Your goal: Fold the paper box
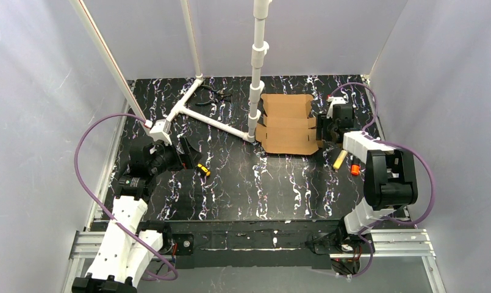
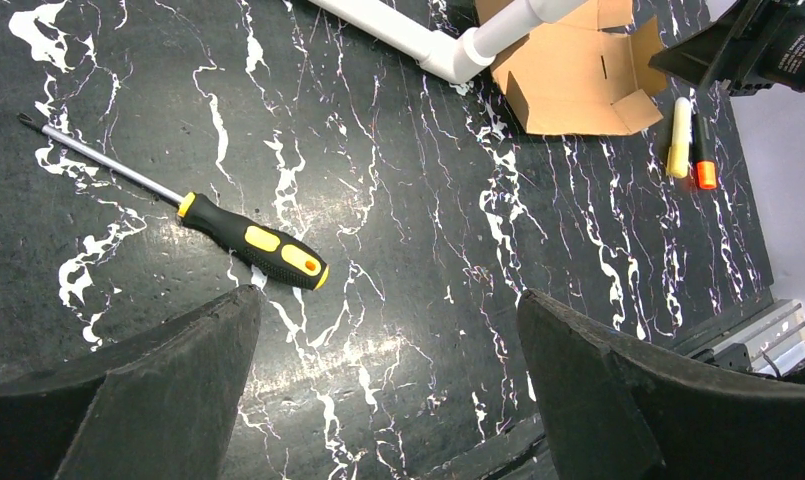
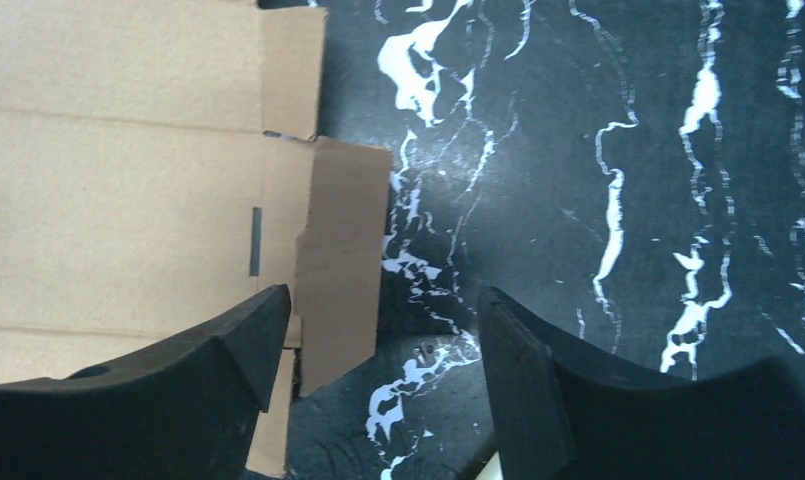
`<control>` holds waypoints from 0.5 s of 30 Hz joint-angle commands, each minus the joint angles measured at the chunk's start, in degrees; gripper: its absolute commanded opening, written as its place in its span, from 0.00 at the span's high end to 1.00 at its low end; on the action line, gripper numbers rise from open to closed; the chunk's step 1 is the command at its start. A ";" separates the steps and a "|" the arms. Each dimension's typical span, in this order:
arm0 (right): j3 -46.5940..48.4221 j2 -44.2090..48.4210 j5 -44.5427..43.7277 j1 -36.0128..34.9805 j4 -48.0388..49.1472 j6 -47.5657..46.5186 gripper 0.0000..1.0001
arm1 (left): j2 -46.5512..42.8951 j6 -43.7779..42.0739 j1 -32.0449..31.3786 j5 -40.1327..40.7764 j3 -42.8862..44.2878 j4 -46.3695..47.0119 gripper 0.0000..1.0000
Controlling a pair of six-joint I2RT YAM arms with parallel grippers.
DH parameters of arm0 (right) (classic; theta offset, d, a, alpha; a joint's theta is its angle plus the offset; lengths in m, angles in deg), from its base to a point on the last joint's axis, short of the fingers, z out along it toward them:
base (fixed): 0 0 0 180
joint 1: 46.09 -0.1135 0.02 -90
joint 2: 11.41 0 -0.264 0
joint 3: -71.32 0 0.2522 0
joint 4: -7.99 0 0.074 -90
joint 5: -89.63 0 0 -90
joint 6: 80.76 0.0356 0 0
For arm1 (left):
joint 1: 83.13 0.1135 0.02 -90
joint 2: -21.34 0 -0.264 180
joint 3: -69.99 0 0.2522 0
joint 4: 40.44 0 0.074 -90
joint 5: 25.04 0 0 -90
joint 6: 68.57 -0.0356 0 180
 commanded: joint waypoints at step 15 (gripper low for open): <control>2.90 -1.21 -2.94 1.74 5.68 -0.21 0.91 | 0.15 0.22 0.48 -1.25 1.43 -0.51 0.01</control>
